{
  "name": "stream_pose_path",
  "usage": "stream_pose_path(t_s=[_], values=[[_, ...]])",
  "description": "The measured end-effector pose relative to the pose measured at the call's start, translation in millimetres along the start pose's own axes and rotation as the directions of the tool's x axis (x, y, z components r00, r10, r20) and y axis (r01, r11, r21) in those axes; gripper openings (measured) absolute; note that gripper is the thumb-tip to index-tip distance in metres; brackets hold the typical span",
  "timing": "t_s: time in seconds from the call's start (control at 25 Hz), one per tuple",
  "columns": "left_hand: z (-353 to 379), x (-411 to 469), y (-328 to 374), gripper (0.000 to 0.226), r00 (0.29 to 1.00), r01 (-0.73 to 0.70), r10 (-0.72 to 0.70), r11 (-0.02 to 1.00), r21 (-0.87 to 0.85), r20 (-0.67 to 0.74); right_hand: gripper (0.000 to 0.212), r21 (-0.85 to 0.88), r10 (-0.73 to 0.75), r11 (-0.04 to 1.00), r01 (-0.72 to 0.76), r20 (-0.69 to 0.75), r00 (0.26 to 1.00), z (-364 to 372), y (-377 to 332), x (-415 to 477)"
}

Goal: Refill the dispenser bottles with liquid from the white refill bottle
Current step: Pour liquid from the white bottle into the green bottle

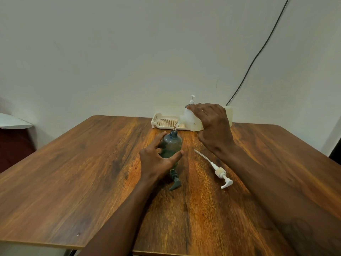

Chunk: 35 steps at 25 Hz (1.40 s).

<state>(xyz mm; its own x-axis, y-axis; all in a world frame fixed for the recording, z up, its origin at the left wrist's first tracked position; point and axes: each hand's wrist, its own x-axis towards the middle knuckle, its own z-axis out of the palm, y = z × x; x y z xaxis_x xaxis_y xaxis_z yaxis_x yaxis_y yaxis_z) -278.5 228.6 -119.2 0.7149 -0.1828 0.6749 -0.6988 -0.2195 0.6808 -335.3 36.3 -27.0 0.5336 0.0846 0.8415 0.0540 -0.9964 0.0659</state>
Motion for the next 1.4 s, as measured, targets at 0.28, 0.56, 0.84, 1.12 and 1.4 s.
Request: stream_pose_path(t_s=[0.28, 0.56, 0.84, 1.12, 1.4], values=[[0.3, -0.1, -1.9, 0.091, 1.0, 0.006, -0.006, 1.0, -0.003, 0.004, 0.085, -0.016, -0.006, 1.0, 0.007, 0.017, 1.0, 1.1, 3.1, 0.6], [0.7, -0.8, -0.6, 0.089, 1.0, -0.005, 0.005, 1.0, -0.01, 0.001, 0.086, -0.019, -0.003, 1.0, 0.003, 0.016, 1.0, 0.4, 3.4, -0.8], [0.3, -1.0, 0.4, 0.085, 1.0, -0.02, 0.02, 1.0, -0.021, -0.006, 0.086, -0.01, 0.0, 1.0, 0.001, 0.033, 0.999, 2.8, 5.9, -0.5], [1.0, -0.9, -0.5, 0.086, 1.0, -0.019, 0.019, 1.0, -0.008, -0.012, 0.086, -0.006, -0.004, 1.0, 0.005, 0.029, 1.0, 1.1, 5.3, -1.1], [2.0, -0.2, -4.3, 0.088, 1.0, -0.014, 0.014, 1.0, 0.017, -0.015, 0.085, -0.001, 0.001, 1.0, -0.001, 0.042, 0.999, 3.0, 6.8, -1.4]])
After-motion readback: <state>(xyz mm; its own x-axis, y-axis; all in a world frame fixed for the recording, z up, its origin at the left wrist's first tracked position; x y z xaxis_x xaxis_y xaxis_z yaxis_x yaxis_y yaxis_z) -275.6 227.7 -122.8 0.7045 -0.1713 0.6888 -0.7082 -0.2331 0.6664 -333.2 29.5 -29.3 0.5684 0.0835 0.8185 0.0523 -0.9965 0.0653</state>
